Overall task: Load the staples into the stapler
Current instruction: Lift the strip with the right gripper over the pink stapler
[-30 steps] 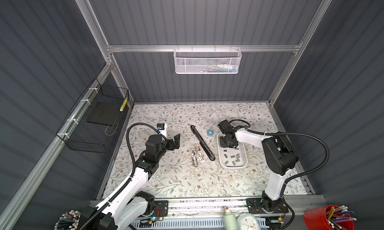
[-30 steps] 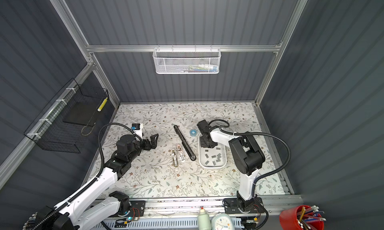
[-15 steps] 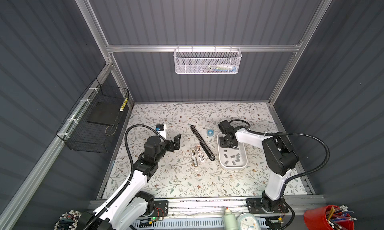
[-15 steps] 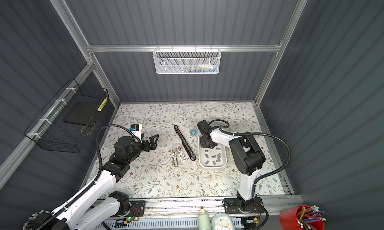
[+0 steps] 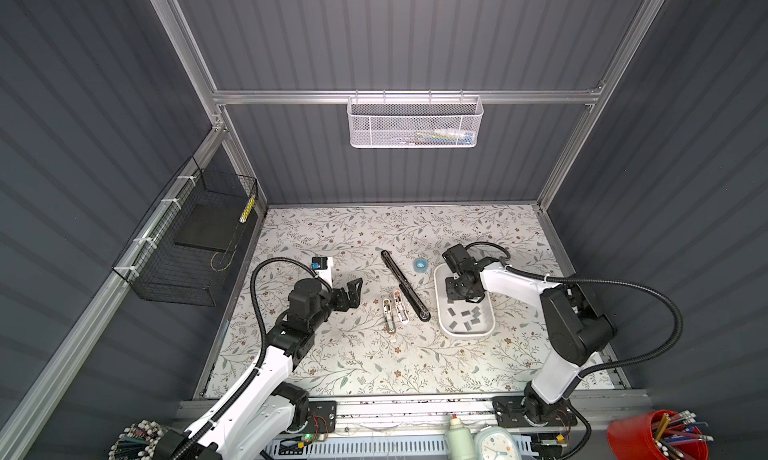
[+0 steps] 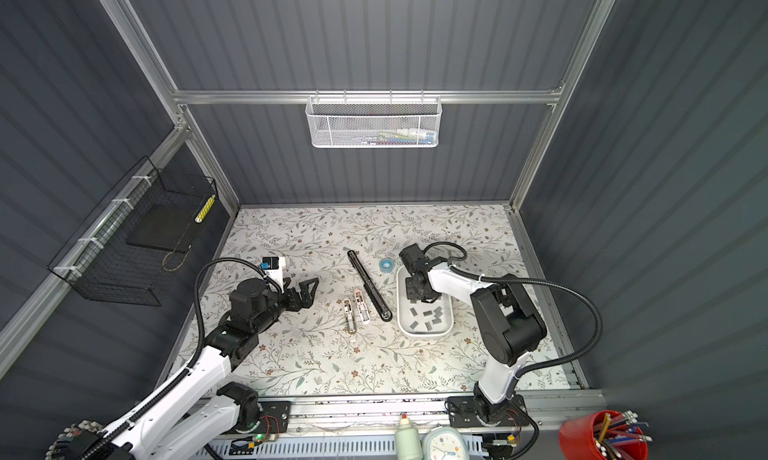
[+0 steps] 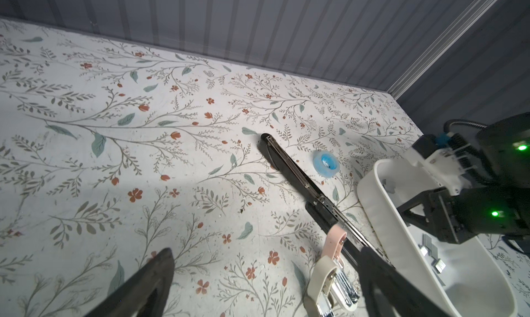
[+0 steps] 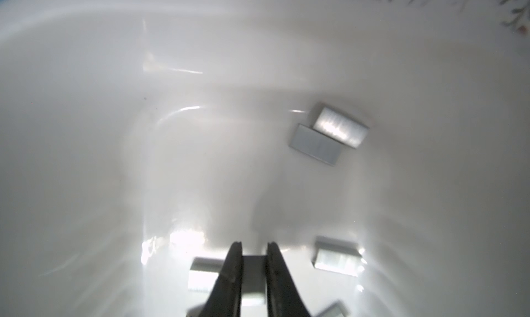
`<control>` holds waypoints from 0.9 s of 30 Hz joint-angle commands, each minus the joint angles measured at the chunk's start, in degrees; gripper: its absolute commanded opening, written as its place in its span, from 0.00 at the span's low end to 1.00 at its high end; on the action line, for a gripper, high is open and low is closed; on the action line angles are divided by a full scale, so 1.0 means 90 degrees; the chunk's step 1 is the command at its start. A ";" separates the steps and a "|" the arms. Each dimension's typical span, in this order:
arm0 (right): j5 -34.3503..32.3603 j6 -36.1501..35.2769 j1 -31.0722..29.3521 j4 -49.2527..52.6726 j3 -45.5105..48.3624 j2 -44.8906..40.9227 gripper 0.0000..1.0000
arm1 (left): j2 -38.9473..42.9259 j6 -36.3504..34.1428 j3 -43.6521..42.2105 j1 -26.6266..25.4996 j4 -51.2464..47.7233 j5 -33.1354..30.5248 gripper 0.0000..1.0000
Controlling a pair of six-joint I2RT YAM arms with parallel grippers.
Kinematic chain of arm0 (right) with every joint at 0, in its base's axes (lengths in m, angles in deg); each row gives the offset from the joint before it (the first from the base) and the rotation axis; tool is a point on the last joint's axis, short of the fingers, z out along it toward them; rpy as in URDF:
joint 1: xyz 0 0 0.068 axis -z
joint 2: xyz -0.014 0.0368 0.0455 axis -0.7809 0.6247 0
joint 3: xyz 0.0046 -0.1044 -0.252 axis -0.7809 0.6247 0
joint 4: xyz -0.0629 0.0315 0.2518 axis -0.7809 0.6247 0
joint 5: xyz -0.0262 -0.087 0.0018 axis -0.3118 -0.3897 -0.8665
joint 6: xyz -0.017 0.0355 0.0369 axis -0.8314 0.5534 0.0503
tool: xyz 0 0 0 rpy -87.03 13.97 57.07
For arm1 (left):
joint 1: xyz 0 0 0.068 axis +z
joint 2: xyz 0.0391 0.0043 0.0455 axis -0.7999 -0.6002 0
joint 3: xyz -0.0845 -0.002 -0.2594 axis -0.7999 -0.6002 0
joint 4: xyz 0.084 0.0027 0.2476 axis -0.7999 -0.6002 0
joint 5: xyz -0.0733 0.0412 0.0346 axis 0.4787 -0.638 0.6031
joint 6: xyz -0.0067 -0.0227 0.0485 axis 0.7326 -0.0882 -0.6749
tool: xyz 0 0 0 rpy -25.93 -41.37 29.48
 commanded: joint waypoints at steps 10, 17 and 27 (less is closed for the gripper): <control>-0.0425 -0.0161 -0.0306 -0.0819 0.0664 -0.1245 0.14 | 0.0470 0.0435 -0.0061 -0.0022 -0.0371 -0.0138 1.00; -0.0531 -0.0343 -0.0737 -0.1412 0.1232 -0.2309 0.13 | 0.0319 0.0474 0.0121 -0.0022 -0.0587 0.0086 1.00; -0.0843 0.0407 -0.1805 -0.0802 0.0878 -0.2999 0.12 | 0.0763 0.0701 -0.0127 -0.0022 -0.0986 0.0256 1.00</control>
